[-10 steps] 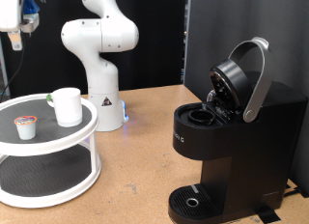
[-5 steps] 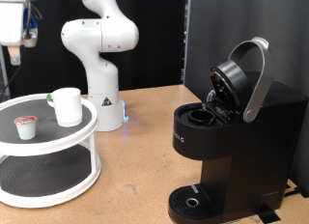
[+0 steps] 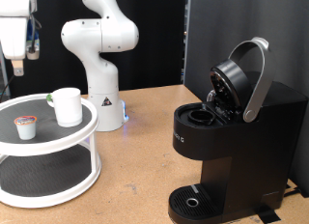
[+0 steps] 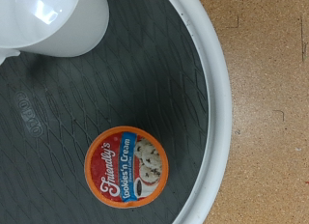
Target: Make a cup of coffee with the keurig machine
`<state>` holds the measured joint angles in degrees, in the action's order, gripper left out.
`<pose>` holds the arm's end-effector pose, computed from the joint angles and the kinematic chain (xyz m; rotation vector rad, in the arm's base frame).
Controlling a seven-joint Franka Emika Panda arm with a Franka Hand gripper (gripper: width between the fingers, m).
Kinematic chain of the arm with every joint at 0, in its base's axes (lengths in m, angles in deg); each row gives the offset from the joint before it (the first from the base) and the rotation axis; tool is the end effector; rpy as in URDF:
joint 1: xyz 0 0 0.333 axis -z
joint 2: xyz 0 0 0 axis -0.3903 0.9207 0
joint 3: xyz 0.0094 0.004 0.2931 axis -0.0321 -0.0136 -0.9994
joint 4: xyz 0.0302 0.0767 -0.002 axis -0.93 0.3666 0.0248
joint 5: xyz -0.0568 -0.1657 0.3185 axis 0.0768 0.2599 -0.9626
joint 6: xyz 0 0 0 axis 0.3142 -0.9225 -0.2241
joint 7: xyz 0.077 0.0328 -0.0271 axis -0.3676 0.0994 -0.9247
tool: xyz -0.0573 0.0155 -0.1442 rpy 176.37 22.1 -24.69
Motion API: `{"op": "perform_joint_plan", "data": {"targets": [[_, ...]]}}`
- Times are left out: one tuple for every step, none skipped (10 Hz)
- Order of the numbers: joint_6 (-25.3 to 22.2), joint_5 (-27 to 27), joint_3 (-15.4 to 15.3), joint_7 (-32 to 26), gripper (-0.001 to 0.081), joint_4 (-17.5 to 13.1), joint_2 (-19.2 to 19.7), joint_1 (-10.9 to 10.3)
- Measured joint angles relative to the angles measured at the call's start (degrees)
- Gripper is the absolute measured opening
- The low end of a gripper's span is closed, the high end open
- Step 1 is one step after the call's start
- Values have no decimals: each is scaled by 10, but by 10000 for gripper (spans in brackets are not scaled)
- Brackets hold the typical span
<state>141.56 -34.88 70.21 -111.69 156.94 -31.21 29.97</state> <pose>0.3209 -0.2290 0.4116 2.8628 1.1568 -0.0187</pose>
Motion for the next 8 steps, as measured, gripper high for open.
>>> {"op": "perform_joint_plan", "data": {"targets": [[3,0,3,-2,805,1,0,0],[7,0,4,-2,805,3,0,0],[12,0,4,-1,805,5,1,0],[16,0,4,-1,805,7,1,1],[14,0,4,-1,805,7,1,1],[14,0,4,-2,805,8,1,1],[23,0,4,-4,805,14,1,1],[32,0,4,-12,805,22,1,0]]}}
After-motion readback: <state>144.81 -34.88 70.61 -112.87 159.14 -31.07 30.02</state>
